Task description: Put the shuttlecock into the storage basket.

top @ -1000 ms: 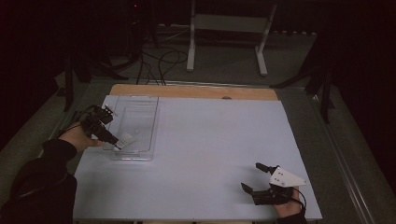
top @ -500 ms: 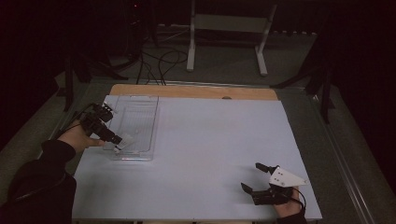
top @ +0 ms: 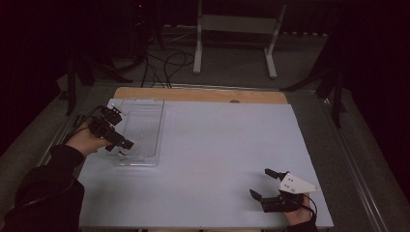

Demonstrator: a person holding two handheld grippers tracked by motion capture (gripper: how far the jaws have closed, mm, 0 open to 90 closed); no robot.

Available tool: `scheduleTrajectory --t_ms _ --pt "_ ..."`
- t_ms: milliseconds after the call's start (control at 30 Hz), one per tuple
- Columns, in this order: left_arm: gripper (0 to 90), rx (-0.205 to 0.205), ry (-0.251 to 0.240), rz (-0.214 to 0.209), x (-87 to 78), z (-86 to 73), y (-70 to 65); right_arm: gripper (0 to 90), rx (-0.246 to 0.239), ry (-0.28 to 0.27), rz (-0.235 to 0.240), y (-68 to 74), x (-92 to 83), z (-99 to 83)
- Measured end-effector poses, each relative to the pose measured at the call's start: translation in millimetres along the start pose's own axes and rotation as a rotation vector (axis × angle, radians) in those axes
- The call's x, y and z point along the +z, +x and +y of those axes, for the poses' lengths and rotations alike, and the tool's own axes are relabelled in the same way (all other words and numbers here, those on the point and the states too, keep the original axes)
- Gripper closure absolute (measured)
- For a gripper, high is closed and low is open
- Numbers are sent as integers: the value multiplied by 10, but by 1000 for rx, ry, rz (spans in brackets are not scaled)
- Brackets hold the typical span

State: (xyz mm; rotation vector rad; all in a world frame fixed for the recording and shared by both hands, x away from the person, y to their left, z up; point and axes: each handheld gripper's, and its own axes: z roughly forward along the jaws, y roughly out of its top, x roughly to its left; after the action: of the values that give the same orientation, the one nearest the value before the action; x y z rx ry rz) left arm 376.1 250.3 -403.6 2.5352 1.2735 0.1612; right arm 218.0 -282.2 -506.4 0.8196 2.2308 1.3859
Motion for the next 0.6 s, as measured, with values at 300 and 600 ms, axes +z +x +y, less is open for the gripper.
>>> scheduleTrajectory --t_ms 300,600 --pt "2 26 -71 -23 -35 117 -163 105 1 1 3 2 7 -2" --pt "2 57 -154 -42 -110 246 -325 105 0 1 3 3 5 -2"
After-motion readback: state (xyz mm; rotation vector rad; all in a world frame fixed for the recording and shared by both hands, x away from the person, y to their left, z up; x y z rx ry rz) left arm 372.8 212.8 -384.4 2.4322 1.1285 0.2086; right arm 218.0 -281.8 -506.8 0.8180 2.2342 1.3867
